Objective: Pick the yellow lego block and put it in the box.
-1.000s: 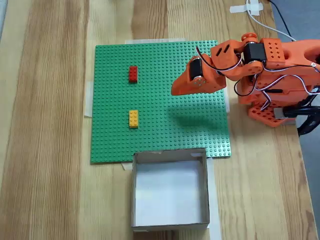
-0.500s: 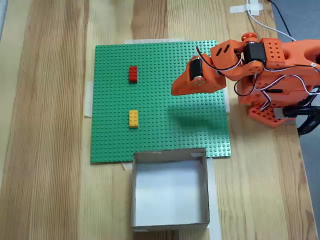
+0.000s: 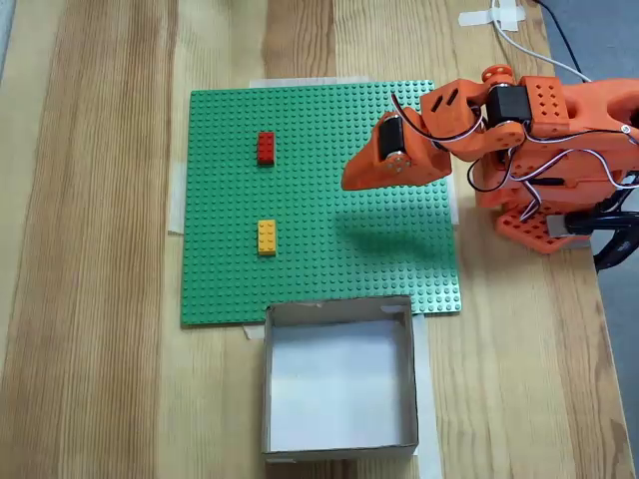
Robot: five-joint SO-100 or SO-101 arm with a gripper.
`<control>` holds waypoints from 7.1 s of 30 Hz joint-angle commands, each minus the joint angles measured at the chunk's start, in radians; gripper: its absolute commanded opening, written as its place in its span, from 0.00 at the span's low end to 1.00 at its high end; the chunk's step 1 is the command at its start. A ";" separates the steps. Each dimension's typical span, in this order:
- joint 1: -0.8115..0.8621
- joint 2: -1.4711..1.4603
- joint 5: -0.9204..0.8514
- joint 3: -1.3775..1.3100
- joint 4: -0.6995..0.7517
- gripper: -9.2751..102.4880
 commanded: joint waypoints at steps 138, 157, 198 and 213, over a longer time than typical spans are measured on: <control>-0.103 -1.901 0.098 -1.641 0.377 0.24; -0.120 -1.891 0.086 -1.591 0.379 0.25; -0.204 -1.882 0.115 -1.640 0.367 0.26; -0.212 -1.919 0.106 -1.652 0.331 0.27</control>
